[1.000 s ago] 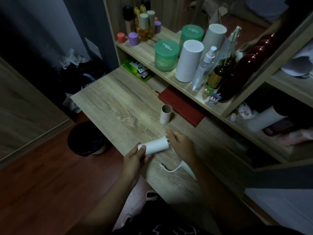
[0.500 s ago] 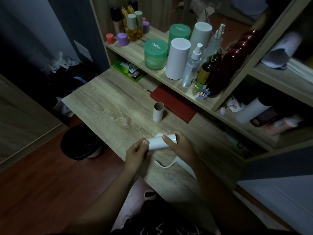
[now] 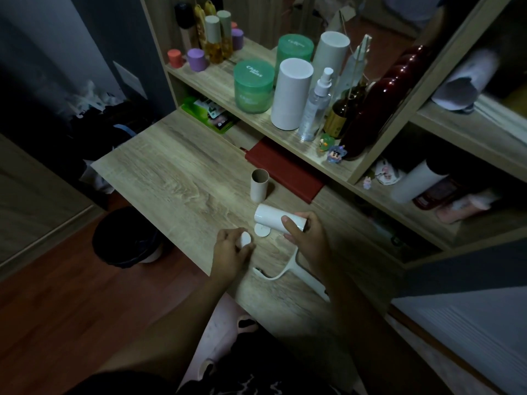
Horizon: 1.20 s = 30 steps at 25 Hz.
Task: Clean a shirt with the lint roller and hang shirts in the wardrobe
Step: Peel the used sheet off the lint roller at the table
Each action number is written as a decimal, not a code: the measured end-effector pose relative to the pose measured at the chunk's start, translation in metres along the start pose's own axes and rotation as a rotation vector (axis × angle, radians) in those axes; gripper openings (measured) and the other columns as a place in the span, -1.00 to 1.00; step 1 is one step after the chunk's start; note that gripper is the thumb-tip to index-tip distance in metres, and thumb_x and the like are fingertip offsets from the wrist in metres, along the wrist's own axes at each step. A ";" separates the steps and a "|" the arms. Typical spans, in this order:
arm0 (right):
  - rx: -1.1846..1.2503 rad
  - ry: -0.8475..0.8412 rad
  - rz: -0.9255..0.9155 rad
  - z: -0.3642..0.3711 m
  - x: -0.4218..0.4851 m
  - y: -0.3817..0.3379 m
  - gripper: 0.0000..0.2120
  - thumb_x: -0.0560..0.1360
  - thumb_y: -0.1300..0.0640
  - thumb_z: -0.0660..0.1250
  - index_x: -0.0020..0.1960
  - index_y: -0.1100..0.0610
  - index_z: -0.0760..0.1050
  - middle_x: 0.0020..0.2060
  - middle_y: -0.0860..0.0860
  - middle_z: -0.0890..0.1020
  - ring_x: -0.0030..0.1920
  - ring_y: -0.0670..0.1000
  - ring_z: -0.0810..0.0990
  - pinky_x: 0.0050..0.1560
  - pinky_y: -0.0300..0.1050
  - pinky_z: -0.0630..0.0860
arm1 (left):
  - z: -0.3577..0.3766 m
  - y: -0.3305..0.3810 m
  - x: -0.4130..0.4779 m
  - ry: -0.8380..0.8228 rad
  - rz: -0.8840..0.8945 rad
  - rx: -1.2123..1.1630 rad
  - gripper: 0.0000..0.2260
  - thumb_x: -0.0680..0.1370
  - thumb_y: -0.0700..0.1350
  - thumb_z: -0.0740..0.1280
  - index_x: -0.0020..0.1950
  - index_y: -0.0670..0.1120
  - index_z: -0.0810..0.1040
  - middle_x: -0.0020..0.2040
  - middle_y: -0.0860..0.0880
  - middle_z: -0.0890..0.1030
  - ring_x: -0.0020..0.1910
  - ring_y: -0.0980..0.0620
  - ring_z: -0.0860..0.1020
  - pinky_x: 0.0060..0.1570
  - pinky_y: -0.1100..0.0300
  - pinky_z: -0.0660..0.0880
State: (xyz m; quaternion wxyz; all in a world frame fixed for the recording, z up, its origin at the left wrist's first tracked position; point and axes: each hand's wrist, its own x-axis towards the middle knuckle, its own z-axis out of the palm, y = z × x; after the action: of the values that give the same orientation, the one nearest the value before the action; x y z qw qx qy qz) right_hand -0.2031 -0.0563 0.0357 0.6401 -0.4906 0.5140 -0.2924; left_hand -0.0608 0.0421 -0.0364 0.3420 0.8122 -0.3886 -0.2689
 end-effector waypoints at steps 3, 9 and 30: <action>-0.025 0.010 -0.033 -0.001 0.005 -0.003 -0.76 0.45 0.17 0.39 0.03 0.16 0.37 -0.08 -0.07 0.49 -0.07 -0.06 0.56 -0.21 -0.25 0.61 | 0.007 -0.003 -0.001 -0.037 0.075 0.094 -0.59 0.46 -0.16 0.40 0.31 -0.12 0.49 0.13 -0.15 0.50 0.03 -0.04 0.46 0.10 0.22 0.37; 0.050 -0.004 -0.102 0.007 0.007 -0.019 -0.83 0.45 0.19 0.38 -0.07 0.10 0.38 -0.06 -0.05 0.52 -0.05 -0.08 0.58 -0.25 -0.31 0.59 | 0.008 -0.009 -0.003 -0.048 0.084 0.079 -0.46 0.43 -0.17 0.42 0.39 -0.13 0.39 0.31 -0.10 0.49 0.29 -0.08 0.41 0.25 0.25 0.21; -0.086 -0.384 -0.045 0.391 -0.006 0.032 -0.82 0.42 0.13 0.43 -0.11 0.06 0.42 -0.12 -0.01 0.55 -0.19 -0.11 0.62 -0.21 -0.18 0.58 | -0.324 -0.232 0.057 0.429 -0.512 -0.174 -0.57 0.62 -0.05 0.16 0.43 -0.22 0.32 0.40 -0.23 0.39 0.39 -0.17 0.36 0.33 0.14 0.27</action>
State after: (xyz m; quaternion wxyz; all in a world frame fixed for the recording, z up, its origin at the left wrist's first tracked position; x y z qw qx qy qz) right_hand 0.1605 0.0882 0.0048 0.6982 -0.5755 0.3834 -0.1854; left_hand 0.3019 0.2157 -0.0219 0.4056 0.8891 -0.0671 -0.2010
